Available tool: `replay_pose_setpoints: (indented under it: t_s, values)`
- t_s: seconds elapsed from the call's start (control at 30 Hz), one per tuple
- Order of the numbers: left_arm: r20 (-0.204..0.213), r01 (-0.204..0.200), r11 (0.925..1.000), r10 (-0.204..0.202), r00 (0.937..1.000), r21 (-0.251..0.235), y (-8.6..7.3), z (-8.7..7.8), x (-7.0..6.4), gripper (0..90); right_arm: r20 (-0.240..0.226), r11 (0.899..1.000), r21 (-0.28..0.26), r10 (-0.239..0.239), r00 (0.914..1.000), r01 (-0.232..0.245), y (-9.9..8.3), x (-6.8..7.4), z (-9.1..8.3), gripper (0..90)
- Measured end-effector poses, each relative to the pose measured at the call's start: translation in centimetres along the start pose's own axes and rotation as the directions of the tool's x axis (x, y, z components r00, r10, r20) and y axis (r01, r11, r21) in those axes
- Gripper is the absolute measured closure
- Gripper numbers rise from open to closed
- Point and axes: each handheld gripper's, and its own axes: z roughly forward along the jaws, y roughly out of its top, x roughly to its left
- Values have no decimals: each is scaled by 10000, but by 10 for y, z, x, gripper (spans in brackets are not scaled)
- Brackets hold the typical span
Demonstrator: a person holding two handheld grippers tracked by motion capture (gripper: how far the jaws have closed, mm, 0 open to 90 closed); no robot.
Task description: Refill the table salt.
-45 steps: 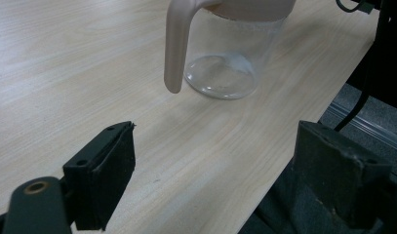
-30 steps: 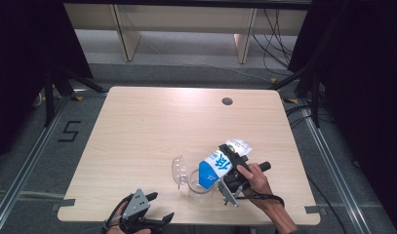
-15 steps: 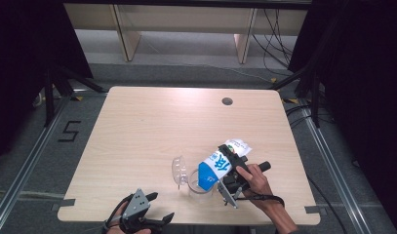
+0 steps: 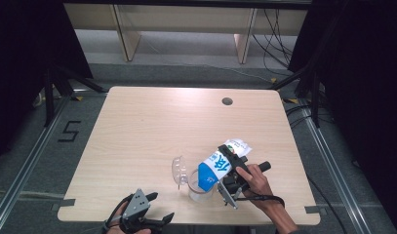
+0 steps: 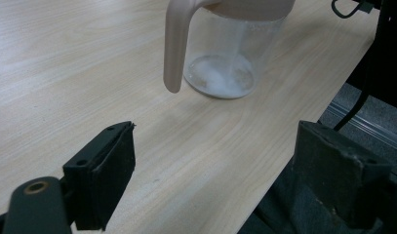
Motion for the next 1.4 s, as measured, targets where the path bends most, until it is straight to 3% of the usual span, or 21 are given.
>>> replay_pose_setpoints:
  t_s: [0.03,0.07,0.13,0.33,0.37,0.47,0.5,0.6,0.7,0.73,0.77,0.8,0.9,0.97,1.03,1.07,1.1,1.17,1.4]
  values:
    - [1,15,10000,-15,10000,-11,0,0,0,154,-88,9988,213,450,9989,-448,0,4,-1,504]
    - [16,23,10000,-23,10000,-7,0,0,0,154,-48,9977,328,603,9982,-601,0,5,-2,505]
    - [3,31,10000,-31,10000,-35,0,0,0,154,-32,9999,87,108,9999,-107,0,2,0,506]
    - [0,3,10000,-3,10000,-9,0,0,0,154,31,9999,92,101,9999,-102,0,2,-1,507]
    - [2,0,10000,0,10000,-13,0,0,0,154,-68,9983,330,492,9988,-489,0,4,-3,508]
    - [-2,9,10000,-9,10000,-9,0,0,0,154,12,9999,115,79,10000,-79,0,1,-2,508]
    - [-1,5,10000,-5,10000,-10,0,0,0,154,-33,9993,235,279,9996,-278,-1,3,-2,508]
    - [-4,5,10000,-5,10000,-7,0,0,0,154,47,9998,132,159,9999,-160,0,2,-2,508]
    - [11,16,10000,-16,10000,-8,0,0,0,154,19,9989,308,359,9994,-359,0,4,-3,508]
    - [11,19,10000,-19,10000,-10,0,0,0,154,54,9992,322,218,9997,-220,0,3,-4,508]
    - [12,8,10000,-8,10000,-6,0,0,0,154,87,9996,93,-251,9996,250,1,-1,-2,509]
    - [11,10,10000,-10,10000,-9,0,0,0,154,151,9995,0,-322,9994,322,1,-1,-1,510]
    - [5,-4,10000,4,10000,-8,0,0,0,154,131,9995,20,-313,9994,313,1,-1,-1,514]
    - [7,-3,10000,3,10000,-8,0,0,0,154,-30,9991,307,283,9996,-282,0,3,-3,514]
    - [4,-2,10000,2,10000,-15,0,0,0,154,13,9983,383,438,9990,-438,0,4,-4,514]
    - [4,-1,10000,1,10000,-8,0,0,0,154,-7,9992,308,268,9996,-268,0,3,-3,515]
    - [7,0,10000,0,10000,-11,0,0,0,154,156,9993,29,-380,9992,379,1,-1,-2,515]
    - [13,12,10000,-12,10000,-6,0,0,0,154,48,9999,160,21,10000,-22,1,3,-2,516]
    - [9,-4,10000,4,10000,-3,0,0,0,154,63,9999,123,-25,10000,24,1,2,-2,517]
